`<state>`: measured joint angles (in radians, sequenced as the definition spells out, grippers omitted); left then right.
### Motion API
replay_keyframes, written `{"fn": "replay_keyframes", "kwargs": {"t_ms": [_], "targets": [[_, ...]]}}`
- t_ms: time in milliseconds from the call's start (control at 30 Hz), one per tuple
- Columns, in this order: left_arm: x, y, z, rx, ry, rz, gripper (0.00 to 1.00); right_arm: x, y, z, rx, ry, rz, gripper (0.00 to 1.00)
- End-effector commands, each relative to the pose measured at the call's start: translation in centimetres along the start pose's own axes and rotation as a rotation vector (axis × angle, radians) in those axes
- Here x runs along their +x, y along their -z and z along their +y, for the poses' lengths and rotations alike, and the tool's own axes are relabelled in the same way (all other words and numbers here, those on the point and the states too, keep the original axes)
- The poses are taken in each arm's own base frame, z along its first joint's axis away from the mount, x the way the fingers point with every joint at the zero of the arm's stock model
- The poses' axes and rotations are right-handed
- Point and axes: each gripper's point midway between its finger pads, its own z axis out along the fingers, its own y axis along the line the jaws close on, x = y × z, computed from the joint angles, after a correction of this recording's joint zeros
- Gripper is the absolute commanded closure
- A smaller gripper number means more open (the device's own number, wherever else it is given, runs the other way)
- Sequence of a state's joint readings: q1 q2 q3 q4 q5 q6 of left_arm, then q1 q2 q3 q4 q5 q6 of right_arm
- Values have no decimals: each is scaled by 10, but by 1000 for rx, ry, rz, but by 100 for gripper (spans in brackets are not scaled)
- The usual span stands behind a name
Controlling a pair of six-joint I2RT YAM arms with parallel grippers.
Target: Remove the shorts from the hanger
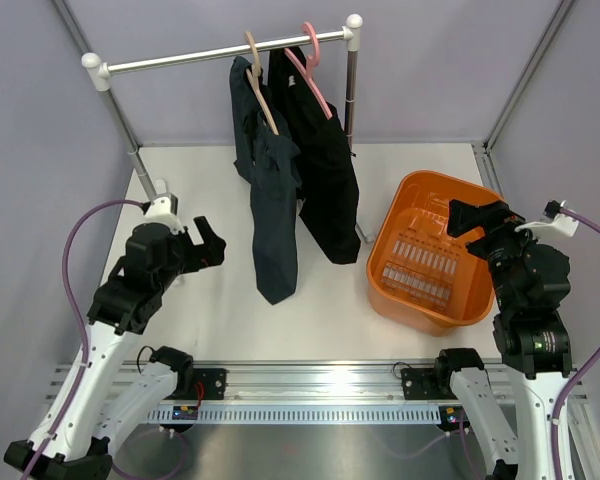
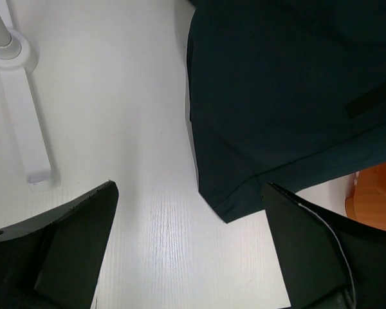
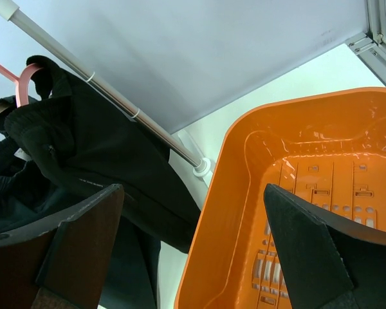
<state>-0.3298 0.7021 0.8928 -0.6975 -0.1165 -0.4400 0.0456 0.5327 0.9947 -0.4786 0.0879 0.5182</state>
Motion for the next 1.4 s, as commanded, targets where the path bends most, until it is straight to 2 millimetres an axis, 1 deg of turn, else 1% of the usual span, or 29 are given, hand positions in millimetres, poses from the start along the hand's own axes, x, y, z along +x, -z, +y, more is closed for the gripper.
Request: {"fn": "replay_keyframes", "kwargs": {"t_ms": [0, 100, 133, 233, 267, 300, 333, 367, 400, 467, 500, 567, 600, 633, 700, 733, 800, 833, 867, 900, 933, 967, 1000, 1033, 1167, 1200, 1233, 1300, 1367], "targets": [[-38, 16, -14, 49, -2, -113, 1, -10, 5, 3, -5, 18, -24, 1], [-56, 25, -21, 64, 7, -155, 1, -6, 3, 2, 2, 20, -1, 1], [-70, 33, -28, 88, 8, -188, 1, -4, 2, 2, 2, 20, 10, 0], [-95, 43, -44, 136, 22, -230, 1, -1, 1, 5, -13, 22, 27, 1], [-117, 56, -54, 166, 34, -281, 1, 1, 0, 4, -16, 24, 31, 1], [-126, 52, -58, 166, 43, -278, 1, 2, 0, 6, -25, 24, 33, 1], [-136, 55, -64, 177, 52, -295, 1, 3, 0, 8, -42, 23, 33, 1], [-159, 68, -74, 209, 73, -346, 1, 4, -1, 9, -49, 21, 37, 1], [-166, 61, -82, 216, 77, -337, 1, 4, -1, 10, -53, 18, 36, 1], [-187, 62, -94, 239, 90, -365, 1, 5, 0, 12, -65, 18, 42, 1], [-204, 60, -108, 258, 90, -379, 1, 4, 0, 13, -69, 18, 42, 1], [-221, 50, -115, 237, 88, -391, 1, 2, 0, 15, -71, 18, 39, 0], [-240, 57, -124, 253, 88, -429, 2, 1, 0, 16, -72, 19, 37, 0], [-240, 30, -129, 220, 77, -387, 2, -1, 0, 16, -72, 19, 34, 0], [-252, 15, -139, 218, 74, -388, 3, -3, 1, 18, -76, 19, 31, 1], [-264, 2, -146, 203, 71, -394, 4, -6, 2, 20, -79, 19, 26, 1], [-275, -11, -152, 175, 62, -404, 7, -4, 3, 24, -101, 14, 40, 1], [-290, -6, -156, 169, 61, -442, 9, -5, 3, 26, -108, 13, 43, 1], [-287, -30, -158, 146, 51, -414, 9, -5, 2, 27, -110, 10, 46, 1], [-288, -35, -162, 143, 49, -413, 11, -6, 3, 29, -118, 8, 48, 1], [-295, -37, -167, 146, 39, -441, 11, -6, 3, 30, -123, 8, 51, 0], [-297, -42, -166, 117, 37, -459, 11, -6, 3, 31, -125, 5, 51, 1], [-295, -45, -172, 120, 27, -469, 11, -6, 4, 32, -129, 5, 53, 1], [-300, -46, -175, 120, 18, -501, 12, -6, 4, 33, -134, 5, 52, 0], [-301, -59, -176, 51, -3, -524, 13, -4, 2, 32, -132, 6, 62, 1], [-304, -57, -178, 49, -5, -535, 13, -4, 2, 32, -132, 6, 64, 1], [-302, -66, -179, 33, -22, -528, 13, -4, 2, 33, -133, 7, 64, 1], [-303, -69, -182, 13, -32, -537, 15, -3, 2, 32, -131, 7, 67, 1], [-299, -82, -182, -8, -56, -524, 16, -3, 2, 31, -129, 9, 65, 1]]}}
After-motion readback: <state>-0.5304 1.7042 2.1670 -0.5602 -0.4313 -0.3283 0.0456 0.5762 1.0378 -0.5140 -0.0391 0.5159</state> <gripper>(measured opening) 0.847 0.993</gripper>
